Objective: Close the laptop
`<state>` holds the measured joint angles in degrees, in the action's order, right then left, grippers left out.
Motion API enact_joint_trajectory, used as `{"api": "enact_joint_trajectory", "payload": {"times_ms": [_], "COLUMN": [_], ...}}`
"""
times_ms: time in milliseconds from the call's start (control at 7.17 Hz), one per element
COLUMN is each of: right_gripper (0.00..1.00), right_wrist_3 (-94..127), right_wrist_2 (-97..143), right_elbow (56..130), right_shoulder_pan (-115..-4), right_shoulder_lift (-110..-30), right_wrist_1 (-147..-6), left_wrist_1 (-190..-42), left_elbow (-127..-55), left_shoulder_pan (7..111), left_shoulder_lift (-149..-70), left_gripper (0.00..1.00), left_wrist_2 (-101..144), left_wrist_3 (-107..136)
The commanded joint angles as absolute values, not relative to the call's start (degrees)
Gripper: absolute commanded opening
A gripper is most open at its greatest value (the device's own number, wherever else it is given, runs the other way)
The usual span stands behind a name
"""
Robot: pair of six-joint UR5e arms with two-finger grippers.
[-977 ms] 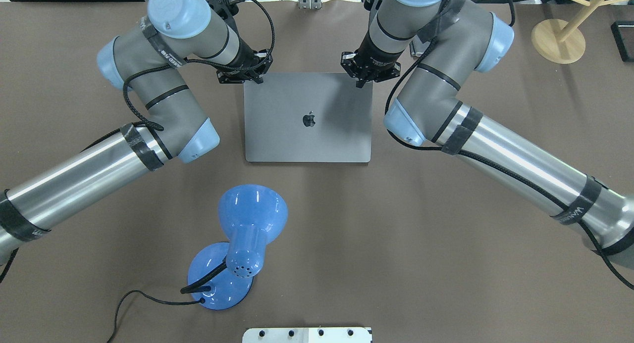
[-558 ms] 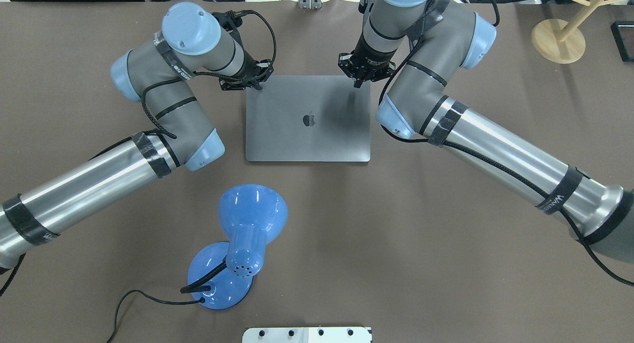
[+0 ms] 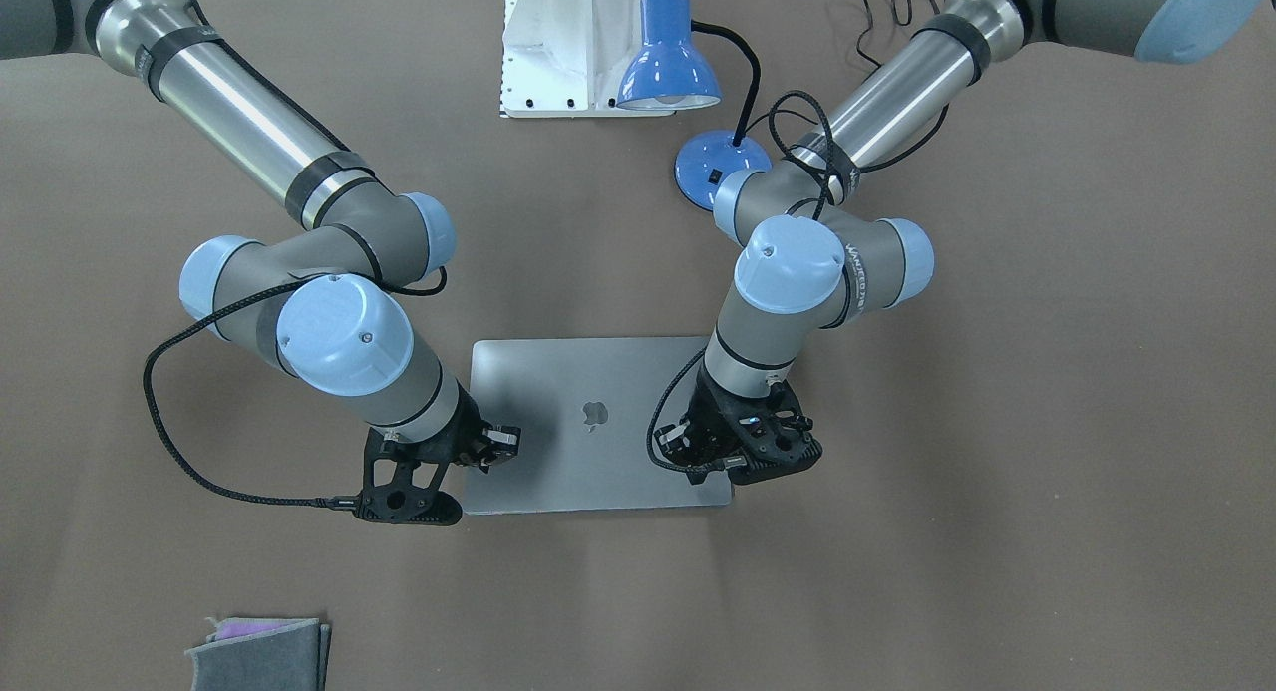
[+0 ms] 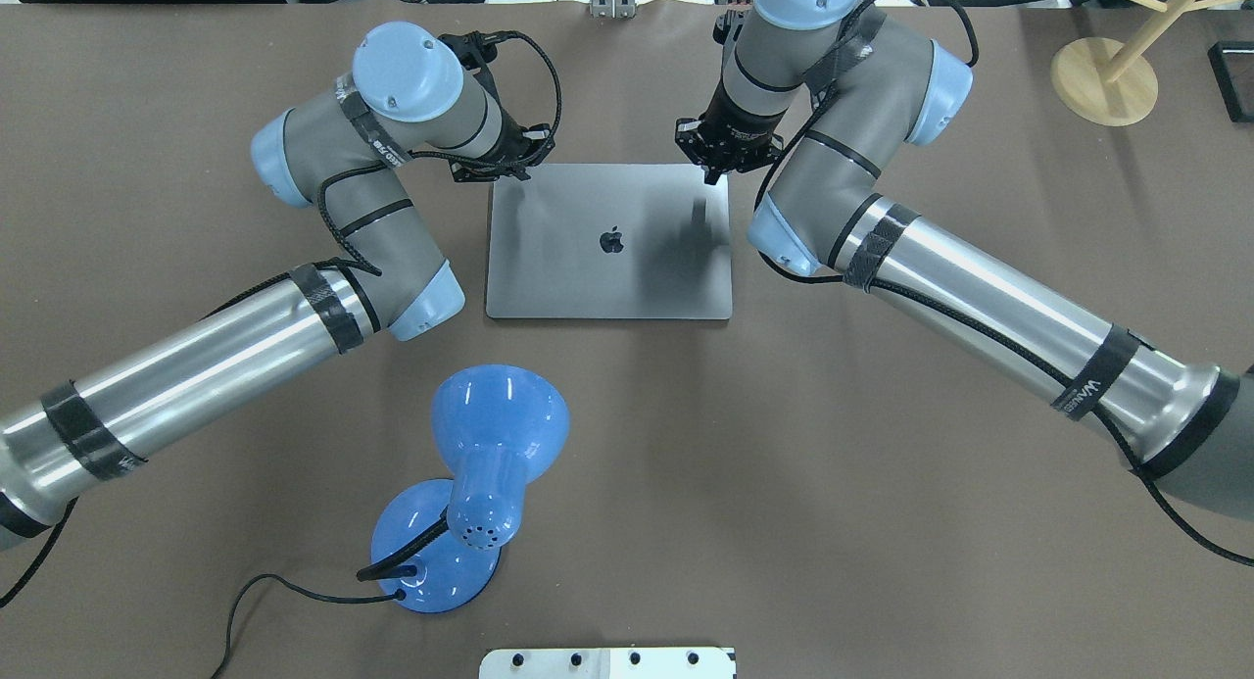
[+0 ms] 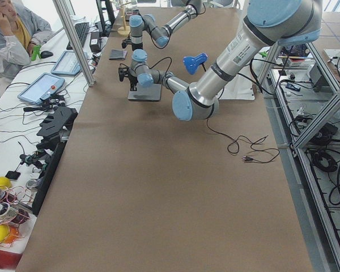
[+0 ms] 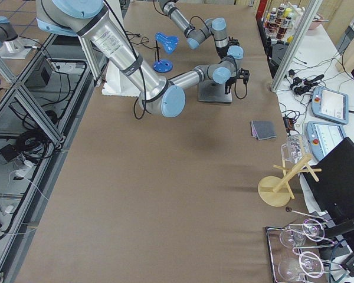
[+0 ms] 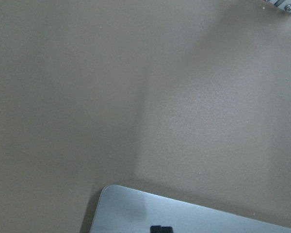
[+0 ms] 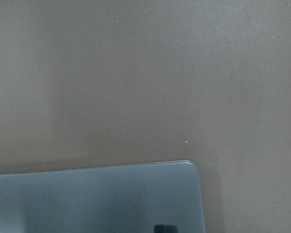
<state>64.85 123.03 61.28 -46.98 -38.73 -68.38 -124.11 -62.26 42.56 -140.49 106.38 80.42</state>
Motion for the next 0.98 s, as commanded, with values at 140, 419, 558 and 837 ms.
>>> {"api": "enact_joint_trajectory", "payload": {"times_ms": [140,419,558,837], "right_gripper": [0.0,0.22,0.21,0.21], "right_wrist_3": [65.0,63.8,58.9,44.2], "right_wrist_2": [129.7,135.9,140.6,141.7], "right_elbow": [71.9,86.5,89.8,95.7], "right_shoulder_pan": [-51.4,-60.1,-65.2,-71.0], "right_shoulder_lift": [-43.8,-56.2,-61.1,-73.6], "right_wrist_1": [-68.8,-71.7,-71.8,-71.9], "left_wrist_1": [-120.6,-109.7,-101.9,-95.5], "left_elbow": [-75.1,-92.1,-101.1,-113.2], "left_shoulder_pan": [45.6,53.1,55.6,60.5], "left_shoulder_lift": [-134.8,-124.5,-118.5,-106.2], "left_gripper": [0.0,0.0,0.0,0.0], "left_wrist_2": [115.8,126.5,128.7,129.8], "left_wrist_3": [79.3,70.6,61.2,50.8]}}
